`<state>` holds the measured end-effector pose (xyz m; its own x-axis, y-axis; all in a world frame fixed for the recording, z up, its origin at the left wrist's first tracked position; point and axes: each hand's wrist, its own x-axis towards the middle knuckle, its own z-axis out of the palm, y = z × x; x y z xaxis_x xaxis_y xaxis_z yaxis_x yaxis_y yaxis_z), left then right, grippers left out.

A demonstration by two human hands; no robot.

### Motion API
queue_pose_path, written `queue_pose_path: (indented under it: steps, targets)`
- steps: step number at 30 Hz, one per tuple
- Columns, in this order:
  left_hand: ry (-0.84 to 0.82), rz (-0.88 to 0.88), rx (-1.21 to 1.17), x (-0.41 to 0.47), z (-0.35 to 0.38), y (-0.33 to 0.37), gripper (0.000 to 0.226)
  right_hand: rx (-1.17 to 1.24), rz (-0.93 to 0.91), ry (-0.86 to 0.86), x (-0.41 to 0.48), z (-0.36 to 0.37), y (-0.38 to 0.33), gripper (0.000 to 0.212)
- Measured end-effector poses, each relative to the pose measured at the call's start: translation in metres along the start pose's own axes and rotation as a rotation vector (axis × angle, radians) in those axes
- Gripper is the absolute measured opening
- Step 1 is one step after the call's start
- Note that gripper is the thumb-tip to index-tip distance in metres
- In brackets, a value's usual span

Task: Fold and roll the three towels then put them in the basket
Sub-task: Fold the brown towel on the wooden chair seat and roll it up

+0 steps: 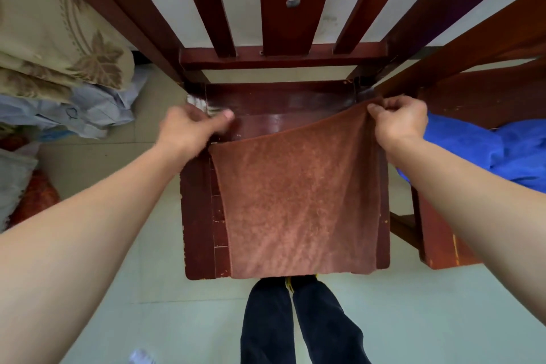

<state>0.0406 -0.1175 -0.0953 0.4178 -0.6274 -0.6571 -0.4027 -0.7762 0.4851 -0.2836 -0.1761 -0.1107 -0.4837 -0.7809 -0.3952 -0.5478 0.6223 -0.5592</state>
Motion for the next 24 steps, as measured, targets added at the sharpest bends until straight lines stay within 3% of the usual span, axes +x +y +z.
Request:
queue_pose_path:
  steps: [2, 4, 9, 15, 18, 21, 24]
  targets:
    - [-0.104, 0.064, 0.350, -0.016, 0.016, -0.008, 0.065, 0.009, 0.012, -0.012, -0.001, 0.005, -0.001, 0.016]
    - [-0.049, 0.109, 0.567, -0.024, 0.030, -0.015, 0.057, 0.029, 0.053, -0.035, -0.004, 0.006, 0.004, 0.019]
    - [-0.028, -0.194, 0.156, -0.011, 0.018, -0.023, 0.025, 0.039, 0.181, -0.110, -0.014, -0.002, 0.025, 0.017]
    - [0.098, -0.302, -0.330, 0.023, -0.015, 0.008, 0.015, 0.103, 0.079, -0.037, 0.003, 0.004, -0.005, 0.020]
    - [0.110, -0.340, -0.492, 0.032, -0.013, 0.024, 0.025, 0.106, 0.066, -0.010, 0.016, 0.013, -0.021, 0.013]
    - [0.229, -0.353, -0.476, 0.034, -0.009, 0.021, 0.021, 0.009, 0.037, -0.015, 0.018, 0.014, -0.018, 0.029]
    - [0.428, -0.146, -0.120, 0.019, -0.006, 0.002, 0.019, -0.139, -0.154, 0.010, -0.005, 0.003, -0.009, 0.037]
